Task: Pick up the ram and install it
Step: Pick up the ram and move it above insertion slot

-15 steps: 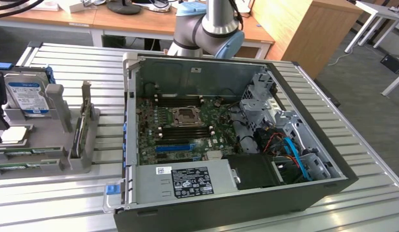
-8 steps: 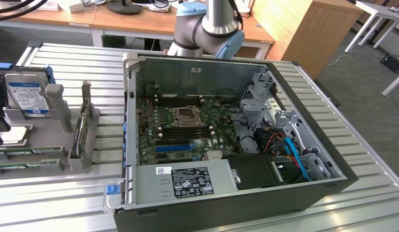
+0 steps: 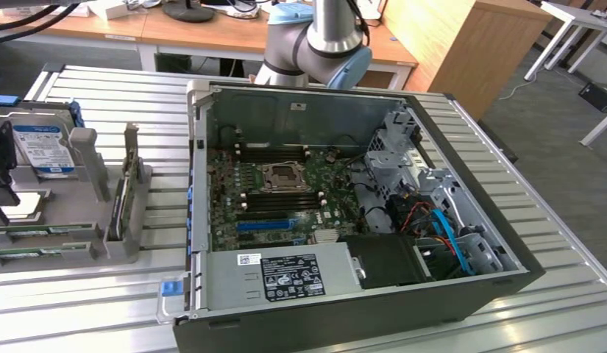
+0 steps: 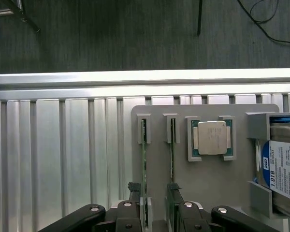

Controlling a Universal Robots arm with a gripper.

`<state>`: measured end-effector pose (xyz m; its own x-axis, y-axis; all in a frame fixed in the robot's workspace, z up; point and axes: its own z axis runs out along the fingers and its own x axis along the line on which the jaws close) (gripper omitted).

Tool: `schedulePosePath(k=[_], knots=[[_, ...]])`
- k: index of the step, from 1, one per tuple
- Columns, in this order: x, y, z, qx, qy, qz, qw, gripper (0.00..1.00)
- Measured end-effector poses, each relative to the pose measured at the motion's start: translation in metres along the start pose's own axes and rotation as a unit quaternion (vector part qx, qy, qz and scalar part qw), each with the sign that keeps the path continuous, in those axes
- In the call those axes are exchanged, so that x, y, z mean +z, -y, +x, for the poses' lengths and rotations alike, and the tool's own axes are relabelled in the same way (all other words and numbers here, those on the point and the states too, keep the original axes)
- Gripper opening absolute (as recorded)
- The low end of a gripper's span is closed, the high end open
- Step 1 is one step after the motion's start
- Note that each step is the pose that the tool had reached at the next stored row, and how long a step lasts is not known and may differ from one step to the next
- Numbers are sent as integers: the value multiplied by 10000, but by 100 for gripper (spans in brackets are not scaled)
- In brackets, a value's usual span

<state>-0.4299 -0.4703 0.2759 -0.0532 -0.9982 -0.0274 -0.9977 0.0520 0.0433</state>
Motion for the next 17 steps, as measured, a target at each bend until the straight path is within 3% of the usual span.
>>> schedulePosePath(k=[12, 14, 17], knots=[[187, 8, 5, 0, 0, 0, 10000, 36], [329, 14, 9, -1, 0, 0, 10000, 36], [335, 15, 27, -1, 2, 1, 10000, 36]])
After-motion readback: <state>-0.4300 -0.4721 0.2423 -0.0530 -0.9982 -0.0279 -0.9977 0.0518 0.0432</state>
